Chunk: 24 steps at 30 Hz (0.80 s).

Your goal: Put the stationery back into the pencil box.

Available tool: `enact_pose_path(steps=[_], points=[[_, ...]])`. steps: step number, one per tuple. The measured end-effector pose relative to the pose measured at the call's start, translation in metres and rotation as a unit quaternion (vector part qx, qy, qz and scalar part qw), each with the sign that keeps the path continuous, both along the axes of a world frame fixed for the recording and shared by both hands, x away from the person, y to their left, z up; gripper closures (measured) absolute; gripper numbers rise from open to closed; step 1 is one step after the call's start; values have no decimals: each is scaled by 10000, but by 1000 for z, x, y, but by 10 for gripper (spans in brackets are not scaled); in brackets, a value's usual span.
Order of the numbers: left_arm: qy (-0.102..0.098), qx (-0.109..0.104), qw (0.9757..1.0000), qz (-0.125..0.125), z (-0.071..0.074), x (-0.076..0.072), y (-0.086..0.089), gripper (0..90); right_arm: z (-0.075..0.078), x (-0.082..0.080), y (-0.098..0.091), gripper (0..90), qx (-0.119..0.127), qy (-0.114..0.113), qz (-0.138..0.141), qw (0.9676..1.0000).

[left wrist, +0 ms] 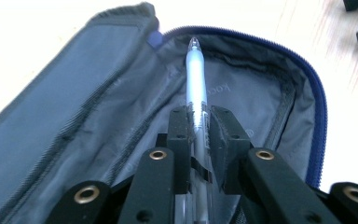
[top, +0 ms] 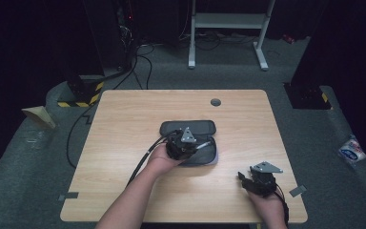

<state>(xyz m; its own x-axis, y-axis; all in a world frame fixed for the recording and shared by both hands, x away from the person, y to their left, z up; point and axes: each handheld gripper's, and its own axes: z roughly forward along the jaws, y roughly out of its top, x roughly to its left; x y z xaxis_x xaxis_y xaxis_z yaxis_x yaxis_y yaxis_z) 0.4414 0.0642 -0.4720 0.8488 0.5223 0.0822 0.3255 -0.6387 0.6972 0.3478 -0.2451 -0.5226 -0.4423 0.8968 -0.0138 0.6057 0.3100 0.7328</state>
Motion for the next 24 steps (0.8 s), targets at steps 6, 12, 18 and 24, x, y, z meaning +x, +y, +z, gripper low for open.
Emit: enact_pose_path(steps=[6,12,18,24], points=[[-32,-232,9989,413,3,-1,12,611,0,0,0,428,12,4,-14,10000],[-89,-542,9944,905,6,-11,37,549,0,0,0,428,10,4,-13,10000],[-131,-701,9868,1455,1,-34,70,524,0,0,0,428,10,5,-13,10000],[-249,-901,9809,1708,-4,-59,109,485,0,0,0,427,8,4,-24,10000]])
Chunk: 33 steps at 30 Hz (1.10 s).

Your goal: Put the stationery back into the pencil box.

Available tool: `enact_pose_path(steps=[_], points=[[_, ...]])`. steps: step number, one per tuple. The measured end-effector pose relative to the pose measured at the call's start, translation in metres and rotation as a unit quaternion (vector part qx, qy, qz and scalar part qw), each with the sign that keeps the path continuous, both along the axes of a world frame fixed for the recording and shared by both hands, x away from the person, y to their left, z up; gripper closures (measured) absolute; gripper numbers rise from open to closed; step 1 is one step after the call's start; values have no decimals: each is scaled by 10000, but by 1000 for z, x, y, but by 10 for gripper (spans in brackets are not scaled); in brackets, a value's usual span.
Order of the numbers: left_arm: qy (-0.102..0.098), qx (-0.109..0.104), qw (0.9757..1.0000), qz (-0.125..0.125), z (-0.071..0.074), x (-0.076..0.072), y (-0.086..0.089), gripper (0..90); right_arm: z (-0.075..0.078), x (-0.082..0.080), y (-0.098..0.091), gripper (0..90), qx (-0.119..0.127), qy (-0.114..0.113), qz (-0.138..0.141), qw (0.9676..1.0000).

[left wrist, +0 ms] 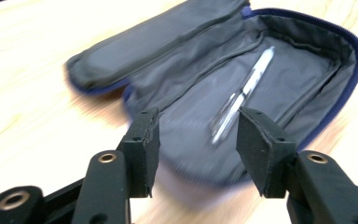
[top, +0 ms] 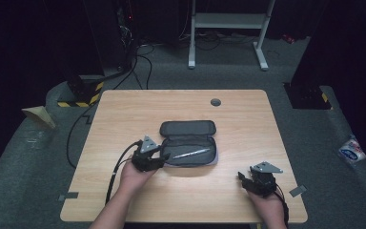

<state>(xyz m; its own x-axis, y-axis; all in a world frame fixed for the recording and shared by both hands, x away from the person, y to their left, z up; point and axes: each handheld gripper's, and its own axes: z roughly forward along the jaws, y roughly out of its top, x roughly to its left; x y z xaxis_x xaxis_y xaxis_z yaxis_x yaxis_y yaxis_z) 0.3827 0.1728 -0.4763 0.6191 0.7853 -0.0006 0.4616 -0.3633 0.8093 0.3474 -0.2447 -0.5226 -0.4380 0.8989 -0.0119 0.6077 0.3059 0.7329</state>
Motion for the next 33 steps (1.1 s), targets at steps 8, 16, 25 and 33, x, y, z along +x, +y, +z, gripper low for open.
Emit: enact_pose_path(steps=[8,16,25,33], points=[[378,25,9977,561,-23,-22,52,381,0,0,0,425,-9,-3,-10,10000],[631,-6,9922,1078,-50,-40,100,243,0,0,0,423,-6,2,-16,10000],[499,333,9902,1262,-53,-48,98,147,0,0,1,419,3,2,-61,10000],[485,304,9899,1300,-53,-47,98,152,0,1,1,419,-9,-7,-74,10000]])
